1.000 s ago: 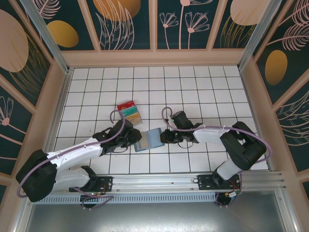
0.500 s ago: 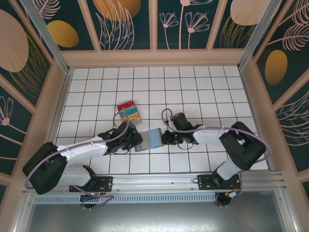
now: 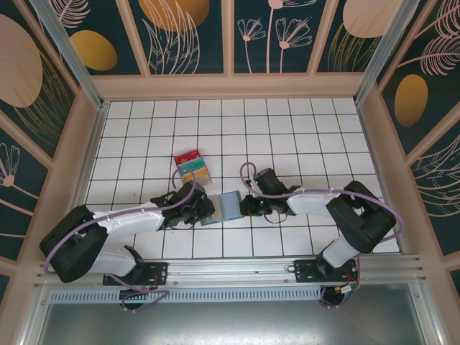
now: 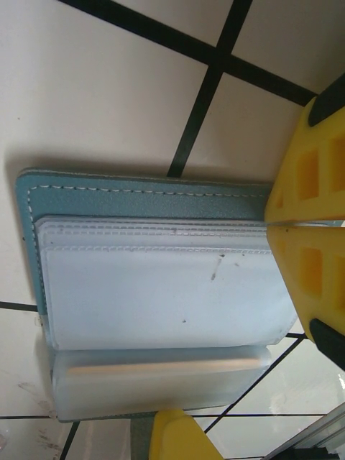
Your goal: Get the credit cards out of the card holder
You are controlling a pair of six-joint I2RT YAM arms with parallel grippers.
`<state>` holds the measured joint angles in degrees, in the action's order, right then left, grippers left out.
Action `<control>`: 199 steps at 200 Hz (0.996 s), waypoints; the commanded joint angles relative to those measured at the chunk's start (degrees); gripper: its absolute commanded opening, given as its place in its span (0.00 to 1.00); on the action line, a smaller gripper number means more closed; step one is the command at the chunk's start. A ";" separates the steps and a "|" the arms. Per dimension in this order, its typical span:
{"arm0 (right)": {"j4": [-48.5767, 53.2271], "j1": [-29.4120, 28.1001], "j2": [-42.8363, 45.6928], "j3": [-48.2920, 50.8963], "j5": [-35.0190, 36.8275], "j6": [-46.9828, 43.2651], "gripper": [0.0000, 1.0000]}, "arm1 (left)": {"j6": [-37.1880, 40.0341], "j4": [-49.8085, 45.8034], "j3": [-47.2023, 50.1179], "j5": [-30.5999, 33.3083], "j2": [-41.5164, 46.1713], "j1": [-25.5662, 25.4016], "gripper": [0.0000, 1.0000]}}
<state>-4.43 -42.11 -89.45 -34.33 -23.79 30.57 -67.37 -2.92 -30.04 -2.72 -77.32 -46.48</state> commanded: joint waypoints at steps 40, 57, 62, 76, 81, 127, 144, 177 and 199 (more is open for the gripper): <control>-0.71 -0.61 -0.37 0.66 0.76 0.46 0.10 | 0.38 9.46 0.91 -4.40 0.22 -0.49 0.46; -0.75 -0.60 -0.37 0.58 0.85 0.46 0.10 | 0.83 9.43 0.65 -4.80 0.08 -0.55 0.54; -0.65 -0.61 -0.37 0.58 0.85 0.40 0.10 | 1.04 9.21 0.55 -4.73 0.09 -0.67 0.55; -0.56 -0.60 -0.30 0.49 0.94 0.35 0.10 | 1.27 8.49 0.34 -4.41 0.22 -0.70 0.62; -0.51 -0.61 -0.32 0.51 0.93 0.39 0.10 | 1.27 8.12 0.25 -4.28 0.27 -0.72 0.66; -0.51 -0.60 -0.53 0.32 0.94 0.20 0.10 | 1.32 3.67 -0.58 -1.26 1.52 -0.76 0.76; -0.43 -0.61 -0.66 0.22 1.02 0.11 0.11 | 1.59 1.92 -0.74 0.71 2.88 -0.76 0.82; -0.33 -0.62 -1.02 -0.12 0.85 -0.09 0.11 | 2.05 1.65 -1.23 0.28 3.10 -0.81 0.81; -0.40 -0.60 -1.03 -0.21 0.85 -0.16 0.11 | 2.35 -3.12 -2.47 3.95 3.47 -0.81 0.79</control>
<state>-4.51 -42.11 -89.58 -34.33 -23.79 30.52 -66.06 -0.62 -30.46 -2.74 -74.89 -46.96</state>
